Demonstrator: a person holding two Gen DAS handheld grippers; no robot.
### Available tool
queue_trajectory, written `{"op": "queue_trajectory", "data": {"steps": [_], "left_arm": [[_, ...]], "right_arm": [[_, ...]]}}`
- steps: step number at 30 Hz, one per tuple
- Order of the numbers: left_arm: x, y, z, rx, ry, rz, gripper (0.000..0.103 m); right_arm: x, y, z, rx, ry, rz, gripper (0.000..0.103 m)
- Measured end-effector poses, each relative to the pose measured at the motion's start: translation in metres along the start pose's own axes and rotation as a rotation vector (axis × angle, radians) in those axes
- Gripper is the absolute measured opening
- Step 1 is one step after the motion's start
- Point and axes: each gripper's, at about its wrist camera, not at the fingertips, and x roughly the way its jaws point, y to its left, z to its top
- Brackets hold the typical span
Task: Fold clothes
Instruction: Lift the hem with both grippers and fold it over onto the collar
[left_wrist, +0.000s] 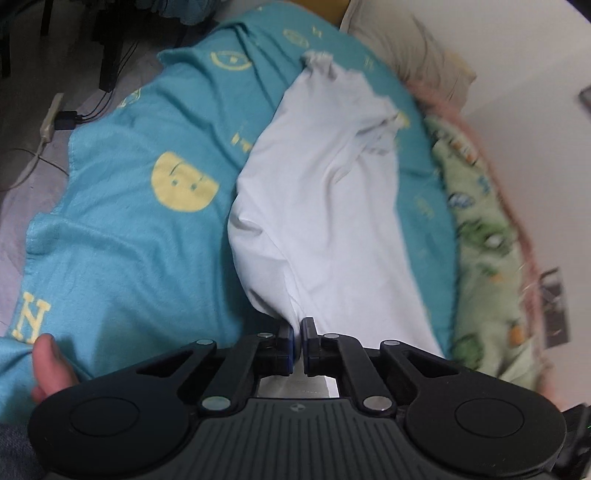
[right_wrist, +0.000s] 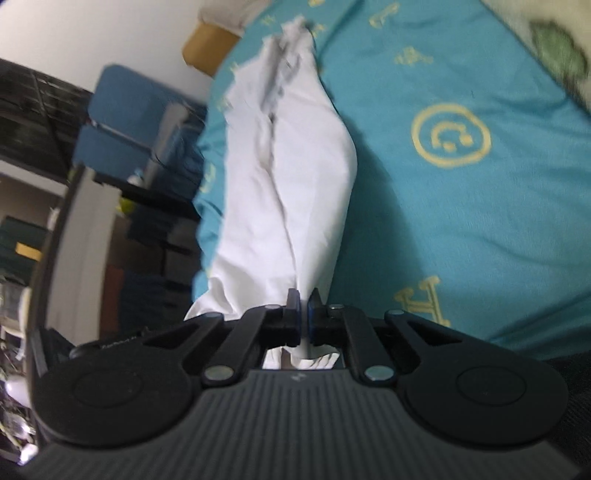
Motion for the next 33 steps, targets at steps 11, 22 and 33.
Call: {"op": "queue_trajectory", "data": {"steps": [11,22,33], "left_arm": [[-0.119,-0.034,0.015,-0.02,-0.224,-0.168,0.003],[-0.112,-0.046,-0.003,0.02,-0.196,-0.066,0.003],[0.012,-0.076,0.099,0.155,-0.253,0.096,0.003]], "right_arm": [[-0.1,0.071,0.026,-0.116,-0.208,0.106,0.006],[-0.104,0.036,0.004,-0.09,-0.23,0.095,0.006],[-0.001,0.04,0.095,-0.155,-0.27,-0.078,0.006]]}}
